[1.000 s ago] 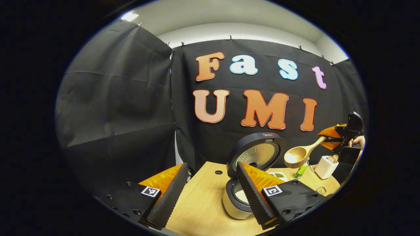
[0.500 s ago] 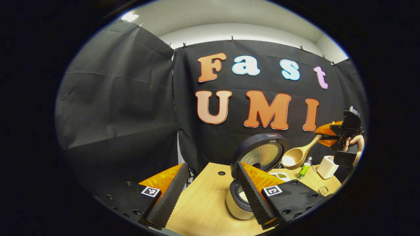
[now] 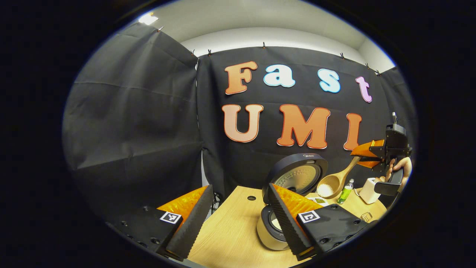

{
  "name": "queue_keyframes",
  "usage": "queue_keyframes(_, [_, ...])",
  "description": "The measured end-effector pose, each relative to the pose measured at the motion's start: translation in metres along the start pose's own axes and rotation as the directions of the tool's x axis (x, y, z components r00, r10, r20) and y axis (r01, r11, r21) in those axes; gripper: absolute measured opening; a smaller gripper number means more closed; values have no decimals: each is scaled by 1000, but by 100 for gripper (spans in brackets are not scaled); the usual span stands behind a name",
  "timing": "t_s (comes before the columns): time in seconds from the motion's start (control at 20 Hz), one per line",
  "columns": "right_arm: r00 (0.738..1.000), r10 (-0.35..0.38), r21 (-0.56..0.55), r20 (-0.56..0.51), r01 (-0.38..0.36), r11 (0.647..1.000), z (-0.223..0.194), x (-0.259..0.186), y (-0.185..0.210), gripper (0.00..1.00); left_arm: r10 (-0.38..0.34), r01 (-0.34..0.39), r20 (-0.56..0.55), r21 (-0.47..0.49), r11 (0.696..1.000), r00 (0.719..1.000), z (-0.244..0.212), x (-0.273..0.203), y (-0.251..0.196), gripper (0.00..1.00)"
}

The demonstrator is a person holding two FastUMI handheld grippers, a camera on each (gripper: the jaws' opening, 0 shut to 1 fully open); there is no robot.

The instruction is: Close the left gripper, press the button to open the rice cooker; take a wooden spoon from the chopstick holder with the right hand, scoop a spoonful of rice and pour it into the rice cooker, then put the wooden spoon back into the chopstick holder.

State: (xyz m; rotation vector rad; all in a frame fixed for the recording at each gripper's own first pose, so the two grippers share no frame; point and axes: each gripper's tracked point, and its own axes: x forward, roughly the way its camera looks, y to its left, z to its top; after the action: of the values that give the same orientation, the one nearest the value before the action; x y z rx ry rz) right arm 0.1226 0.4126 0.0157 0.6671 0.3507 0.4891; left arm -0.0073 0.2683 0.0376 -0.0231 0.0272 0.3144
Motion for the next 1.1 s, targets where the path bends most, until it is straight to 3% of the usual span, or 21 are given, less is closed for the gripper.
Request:
queue_keyframes(0.45, [1000,7,-119,-1,-7,993,-12,5,8,11,14,-14,-18,-16,1000,1000,-9,0,7,95])
queue_keyframes(1.1, [999,26,-309,25,-17,951,-17,-2,22,12,23,-23,-7,-15,1000,1000,-6,-2,11,95])
